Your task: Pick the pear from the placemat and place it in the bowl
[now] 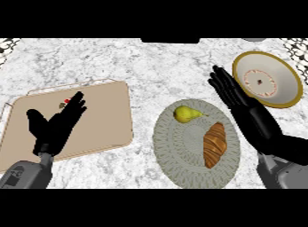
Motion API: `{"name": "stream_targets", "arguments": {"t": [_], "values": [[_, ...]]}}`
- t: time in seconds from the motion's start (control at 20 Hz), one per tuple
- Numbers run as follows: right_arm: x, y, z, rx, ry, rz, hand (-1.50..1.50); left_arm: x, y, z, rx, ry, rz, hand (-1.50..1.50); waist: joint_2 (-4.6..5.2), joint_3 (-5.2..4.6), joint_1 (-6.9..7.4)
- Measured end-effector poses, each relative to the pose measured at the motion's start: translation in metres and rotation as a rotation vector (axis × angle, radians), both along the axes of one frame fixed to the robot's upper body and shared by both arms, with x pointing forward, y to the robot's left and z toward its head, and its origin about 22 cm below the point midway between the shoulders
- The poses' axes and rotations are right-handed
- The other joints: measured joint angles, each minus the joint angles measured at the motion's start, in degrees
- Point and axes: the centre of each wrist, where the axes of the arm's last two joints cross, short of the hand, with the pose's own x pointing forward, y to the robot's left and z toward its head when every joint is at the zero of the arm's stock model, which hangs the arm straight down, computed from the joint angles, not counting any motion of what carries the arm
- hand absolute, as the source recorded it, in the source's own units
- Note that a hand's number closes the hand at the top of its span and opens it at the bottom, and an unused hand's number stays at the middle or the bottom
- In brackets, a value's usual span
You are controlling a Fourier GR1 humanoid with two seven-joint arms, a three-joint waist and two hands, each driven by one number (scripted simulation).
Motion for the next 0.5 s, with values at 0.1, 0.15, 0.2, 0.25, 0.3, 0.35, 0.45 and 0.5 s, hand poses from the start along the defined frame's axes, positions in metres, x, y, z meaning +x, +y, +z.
{"name": "stream_targets", "arguments": {"t": [0.1, 0.15, 0.2, 0.25, 0.3, 0.35, 0.45, 0.5], "values": [[0.012, 0.002, 0.001, 0.017, 0.028, -0.087, -1.5, 0.006, 0.004, 0.012, 0.002, -0.062, 0.014, 0.0, 0.64, 0.78, 0.72], [0.018, 0.003, 0.0, 0.039, 0.055, -0.16, -1.5, 0.01, 0.007, 0.02, 0.01, -0.105, 0.028, 0.0, 0.89, 1.05, 1.25], [0.024, 0.001, -0.003, 0.064, 0.089, -0.239, -1.5, 0.016, 0.01, 0.031, 0.02, -0.162, 0.042, 0.0, 1.2, 1.26, 1.7], [0.03, -0.002, -0.007, 0.093, 0.125, -0.324, -1.5, 0.021, 0.014, 0.042, 0.033, -0.218, 0.059, 0.0, 1.44, 1.43, 2.32], [0.035, -0.003, -0.011, 0.127, 0.165, -0.406, -1.5, 0.026, 0.018, 0.054, 0.045, -0.277, 0.077, 0.0, 1.71, 1.57, 2.85], [0.037, -0.015, -0.02, 0.04, 0.202, -0.476, -1.5, 0.029, 0.02, 0.061, 0.053, -0.31, 0.084, 0.0, 2.08, 1.21, 3.28], [0.04, -0.035, -0.036, -0.037, 0.263, -0.675, -1.5, 0.033, 0.024, 0.073, 0.064, -0.367, 0.106, 0.0, 2.37, 1.12, 3.31], [0.042, -0.042, -0.042, -0.063, 0.279, -0.772, -1.5, 0.034, 0.026, 0.077, 0.068, -0.389, 0.114, 0.0, 2.44, 1.11, 3.46]]}}
